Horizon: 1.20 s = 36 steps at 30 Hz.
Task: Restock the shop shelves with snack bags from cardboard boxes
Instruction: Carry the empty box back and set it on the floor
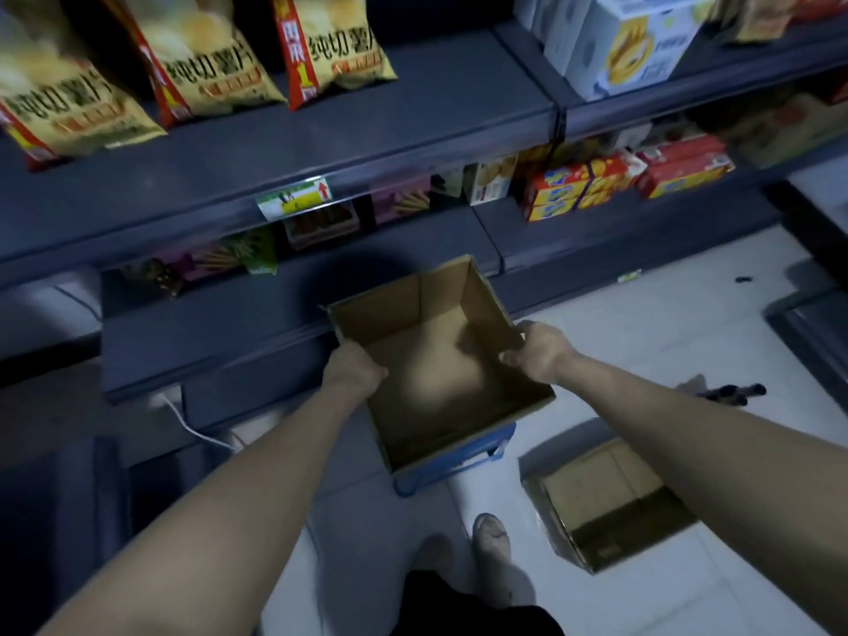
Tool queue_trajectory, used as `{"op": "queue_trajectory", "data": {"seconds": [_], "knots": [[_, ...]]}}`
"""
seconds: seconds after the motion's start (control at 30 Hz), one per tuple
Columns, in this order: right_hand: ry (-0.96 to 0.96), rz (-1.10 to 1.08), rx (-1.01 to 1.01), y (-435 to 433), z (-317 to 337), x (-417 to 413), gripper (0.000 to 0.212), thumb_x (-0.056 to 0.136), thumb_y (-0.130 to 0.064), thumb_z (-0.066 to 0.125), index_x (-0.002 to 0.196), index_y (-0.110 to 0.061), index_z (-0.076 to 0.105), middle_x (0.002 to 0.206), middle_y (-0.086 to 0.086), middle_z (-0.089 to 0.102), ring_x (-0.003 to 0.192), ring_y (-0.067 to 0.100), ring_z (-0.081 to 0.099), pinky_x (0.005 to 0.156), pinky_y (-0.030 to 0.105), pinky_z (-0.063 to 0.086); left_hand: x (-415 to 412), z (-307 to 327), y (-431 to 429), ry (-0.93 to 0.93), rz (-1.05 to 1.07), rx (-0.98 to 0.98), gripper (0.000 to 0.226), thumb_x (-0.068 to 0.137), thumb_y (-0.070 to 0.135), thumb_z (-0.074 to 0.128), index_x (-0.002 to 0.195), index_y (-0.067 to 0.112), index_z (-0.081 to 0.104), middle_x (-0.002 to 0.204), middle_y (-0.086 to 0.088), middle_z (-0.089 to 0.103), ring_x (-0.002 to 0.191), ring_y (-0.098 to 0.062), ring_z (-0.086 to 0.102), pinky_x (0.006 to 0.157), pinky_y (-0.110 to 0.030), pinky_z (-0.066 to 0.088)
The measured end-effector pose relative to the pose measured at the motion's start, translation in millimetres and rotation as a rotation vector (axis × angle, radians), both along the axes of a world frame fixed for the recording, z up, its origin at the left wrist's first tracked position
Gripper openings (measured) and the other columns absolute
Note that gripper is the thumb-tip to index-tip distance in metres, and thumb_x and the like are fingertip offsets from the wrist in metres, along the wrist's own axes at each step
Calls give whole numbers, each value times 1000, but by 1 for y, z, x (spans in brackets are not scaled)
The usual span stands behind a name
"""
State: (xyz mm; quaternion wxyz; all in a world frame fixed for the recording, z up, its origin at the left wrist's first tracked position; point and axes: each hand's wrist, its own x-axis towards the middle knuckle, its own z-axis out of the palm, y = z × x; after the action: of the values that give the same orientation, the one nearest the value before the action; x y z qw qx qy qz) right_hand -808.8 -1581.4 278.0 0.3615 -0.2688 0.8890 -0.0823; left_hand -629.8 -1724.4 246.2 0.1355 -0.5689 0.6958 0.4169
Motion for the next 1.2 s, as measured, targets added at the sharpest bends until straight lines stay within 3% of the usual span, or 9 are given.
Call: {"op": "queue_trajectory", "data": {"seconds": [0.13,0.3,0.43,0.53,0.67,0.83,1.0,1.13,1.2], "knots": [[16,-72,63,-1,-37,-10,56,91,-27,58,137,-4,37,137,18,50,126,35,47,102,37,40,3,-38,-6,-114,36,33,68,87,27,66,140,-2,36,136,-19,50,118,-30,54,89,-33,50],[56,-77,122,0,-70,-19,36,93,-21,52,124,-3,50,127,17,56,119,33,53,95,34,44,6,-67,-11,-152,49,-45,31,92,4,49,120,-9,55,119,-24,61,108,-35,60,80,-36,52],[165,-90,136,4,-80,-23,30,87,0,46,114,0,58,119,19,60,112,35,58,89,34,48,-2,-63,-9,-191,6,-119,25,93,0,45,113,-5,58,119,-23,60,111,-36,58,82,-35,49],[186,-103,151,13,-77,-26,30,86,4,47,113,1,59,117,19,61,110,35,59,85,33,49,-9,-52,-11,-190,-30,-145,25,92,1,44,112,-1,59,116,-21,61,104,-33,60,69,-31,46],[199,-136,138,35,-51,-37,29,84,3,46,109,2,61,116,21,62,108,36,60,80,31,49,-28,-22,-9,-138,-93,-156,21,92,2,41,80,8,58,98,-17,63,69,-23,55,49,-24,39],[226,-225,96,80,1,-58,20,82,2,46,95,-1,60,111,21,63,105,37,61,72,31,45,-70,26,5,-28,-160,-144,17,89,1,46,89,1,63,91,-19,63,80,-30,61,65,-31,53],[257,-384,61,159,51,-67,11,81,4,44,82,-4,52,104,22,63,102,36,62,69,28,41,-124,80,52,28,-390,-196,22,86,0,46,65,6,53,73,-12,58,65,-27,59,52,-31,50],[295,-534,65,243,84,-65,22,80,3,45,95,0,61,110,23,64,103,36,63,69,28,43,-169,118,116,87,-581,-236,19,86,7,50,68,5,55,84,-15,63,79,-33,65,63,-34,54],[312,-604,81,289,100,-61,28,81,1,46,104,1,62,111,21,65,105,35,62,74,30,47,-190,135,157,87,-689,-278,13,87,8,51,80,2,60,95,-18,66,89,-35,66,68,-35,54]]}}
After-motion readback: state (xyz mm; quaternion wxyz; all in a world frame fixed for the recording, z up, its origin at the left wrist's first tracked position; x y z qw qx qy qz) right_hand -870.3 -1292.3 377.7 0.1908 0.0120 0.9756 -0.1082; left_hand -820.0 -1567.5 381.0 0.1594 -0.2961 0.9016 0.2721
